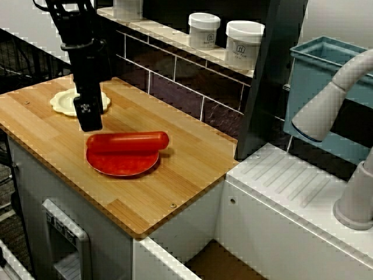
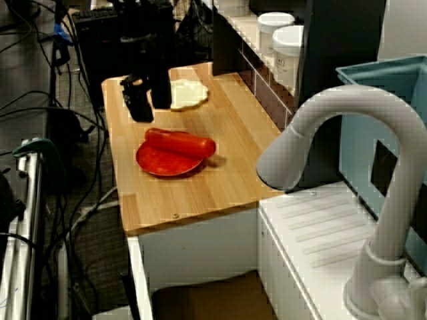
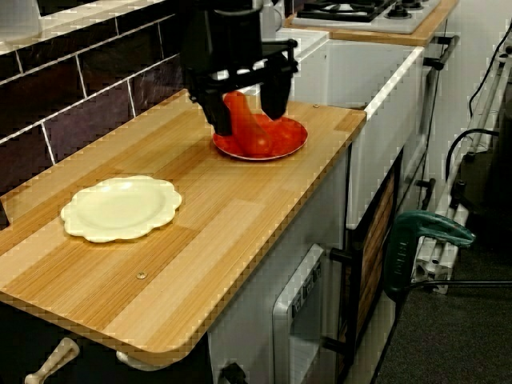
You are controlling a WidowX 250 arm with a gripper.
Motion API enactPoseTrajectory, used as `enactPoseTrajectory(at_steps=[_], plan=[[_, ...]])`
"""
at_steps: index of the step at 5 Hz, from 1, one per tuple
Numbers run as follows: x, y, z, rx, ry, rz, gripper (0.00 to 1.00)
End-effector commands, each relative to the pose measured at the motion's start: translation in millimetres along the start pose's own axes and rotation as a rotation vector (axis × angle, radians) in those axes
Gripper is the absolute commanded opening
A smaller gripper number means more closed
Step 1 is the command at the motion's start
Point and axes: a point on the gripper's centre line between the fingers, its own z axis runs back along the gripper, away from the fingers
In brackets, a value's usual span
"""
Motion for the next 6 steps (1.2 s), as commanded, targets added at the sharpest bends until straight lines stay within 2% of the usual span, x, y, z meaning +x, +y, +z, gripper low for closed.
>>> enactPoseTrajectory(at_steps=[1, 2, 4, 6], plan=[[16.2, 5, 27.7, 0.044, -0.075, -0.126, 1.00], [24.9, 0, 24.6, 0.035, -0.110, -0.149, 1.00], [38.0, -13, 18.3, 0.069, -0.108, -0.142, 1.00], [48.8, -30, -5.8, 0.078, -0.082, -0.114, 1.00]])
